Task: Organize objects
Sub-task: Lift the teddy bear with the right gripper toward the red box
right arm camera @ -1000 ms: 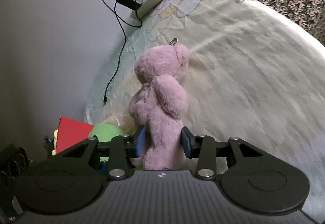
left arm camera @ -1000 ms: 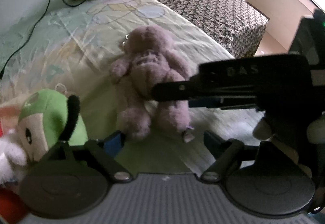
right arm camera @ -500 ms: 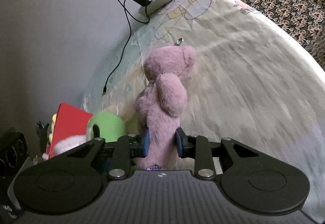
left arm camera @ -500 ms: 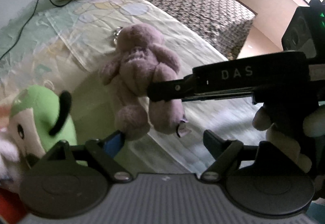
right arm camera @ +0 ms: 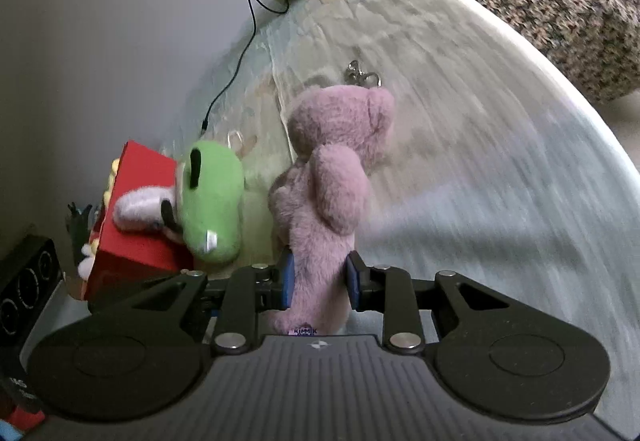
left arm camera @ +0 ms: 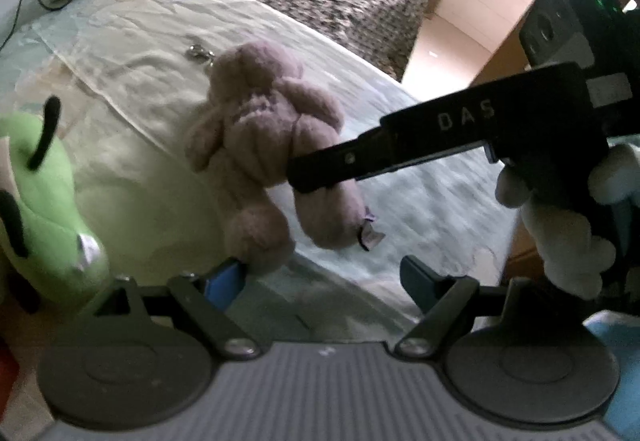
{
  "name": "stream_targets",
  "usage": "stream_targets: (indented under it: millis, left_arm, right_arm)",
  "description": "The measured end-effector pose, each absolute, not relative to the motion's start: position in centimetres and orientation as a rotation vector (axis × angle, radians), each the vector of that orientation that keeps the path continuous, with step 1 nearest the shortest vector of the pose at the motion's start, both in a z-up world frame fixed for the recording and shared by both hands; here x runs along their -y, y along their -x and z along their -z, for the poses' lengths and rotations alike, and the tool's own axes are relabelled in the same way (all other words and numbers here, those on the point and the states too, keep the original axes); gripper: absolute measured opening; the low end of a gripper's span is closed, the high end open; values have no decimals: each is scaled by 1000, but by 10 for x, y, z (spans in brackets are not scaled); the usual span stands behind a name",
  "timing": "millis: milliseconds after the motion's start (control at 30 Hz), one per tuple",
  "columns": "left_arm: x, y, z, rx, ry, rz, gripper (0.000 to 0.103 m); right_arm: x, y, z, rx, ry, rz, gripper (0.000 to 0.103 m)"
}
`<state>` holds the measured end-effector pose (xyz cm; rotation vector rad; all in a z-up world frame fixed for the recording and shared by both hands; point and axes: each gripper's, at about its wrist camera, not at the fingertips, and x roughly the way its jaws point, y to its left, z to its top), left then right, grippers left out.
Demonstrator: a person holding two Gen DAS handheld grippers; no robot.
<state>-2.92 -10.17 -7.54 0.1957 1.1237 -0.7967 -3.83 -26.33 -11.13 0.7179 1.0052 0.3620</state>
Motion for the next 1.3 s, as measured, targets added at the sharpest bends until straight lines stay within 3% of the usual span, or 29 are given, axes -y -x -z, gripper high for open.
stream_targets:
  millis: [233, 300, 367, 467, 733, 833, 1067, 1300]
  left_arm:
    - [96, 39, 72, -1103, -199, 799, 80]
    - [92, 38, 67, -1090, -178, 786, 82]
    - [89, 35, 62, -1071, -154, 771, 89]
    - [90, 24, 58, -1053, -132, 736, 91]
    - [117, -4, 72, -1093, -124, 718, 91]
    - [126, -11, 77, -1108, -125, 721, 91]
    - [136, -24, 85, -1132, -126, 718, 91]
    - [141, -27, 93, -1155, -144, 725, 91]
  right_arm:
    - [272, 50, 111, -988, -743, -315, 33]
    - [277, 49, 110, -967, -764, -308, 35]
    - [282, 49, 107, -942, -773, -290, 44]
    - [289, 45, 110, -926, -810, -278, 47]
    - [293, 37, 113, -919, -819, -265, 49]
    - [304, 36, 111, -895, -794, -224, 58]
    - [316, 22, 122, -909, -877, -237, 58]
    - [291, 2, 129, -962, -898, -363, 50]
